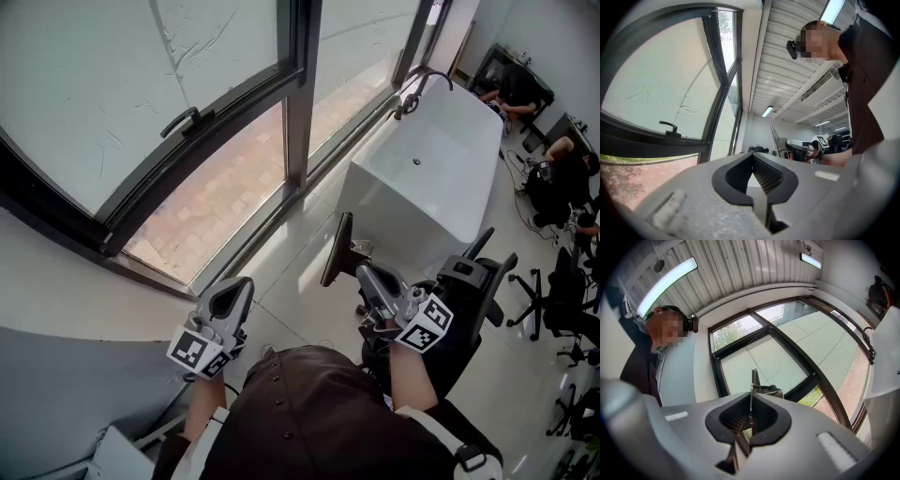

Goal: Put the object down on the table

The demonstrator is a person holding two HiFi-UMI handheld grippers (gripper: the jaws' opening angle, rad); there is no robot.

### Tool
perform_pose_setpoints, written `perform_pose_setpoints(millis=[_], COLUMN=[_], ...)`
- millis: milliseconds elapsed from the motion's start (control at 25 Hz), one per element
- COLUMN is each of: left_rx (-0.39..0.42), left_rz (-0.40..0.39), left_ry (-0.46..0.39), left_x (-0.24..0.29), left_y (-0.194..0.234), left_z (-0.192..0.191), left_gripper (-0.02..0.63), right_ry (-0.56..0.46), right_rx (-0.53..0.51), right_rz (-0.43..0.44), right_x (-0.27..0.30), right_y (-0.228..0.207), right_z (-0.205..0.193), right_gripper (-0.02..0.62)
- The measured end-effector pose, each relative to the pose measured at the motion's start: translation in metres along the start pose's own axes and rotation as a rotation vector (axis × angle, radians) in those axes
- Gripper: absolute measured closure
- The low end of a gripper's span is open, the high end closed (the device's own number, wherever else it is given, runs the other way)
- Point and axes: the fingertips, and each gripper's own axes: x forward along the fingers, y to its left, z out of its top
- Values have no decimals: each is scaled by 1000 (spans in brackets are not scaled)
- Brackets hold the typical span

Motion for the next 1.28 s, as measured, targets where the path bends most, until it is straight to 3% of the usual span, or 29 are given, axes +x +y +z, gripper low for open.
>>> perform_pose_setpoints(millis=[520, 920, 1280], left_rx=[-16, -33, -23], left_rz=[22, -32, 61], left_ry=[-7, -1, -20], left_x=[-10, 3, -37], left_y=[11, 3, 25], left_z=[-2, -6, -2], left_gripper=[606, 606, 606], right_ry=[25, 53, 114], right_rx=[-14, -41, -27], right_rz=[17, -9, 119], right_x=[14, 7, 51], right_y=[8, 11, 37], right_z=[-6, -10, -37], right_gripper=[584, 584, 584])
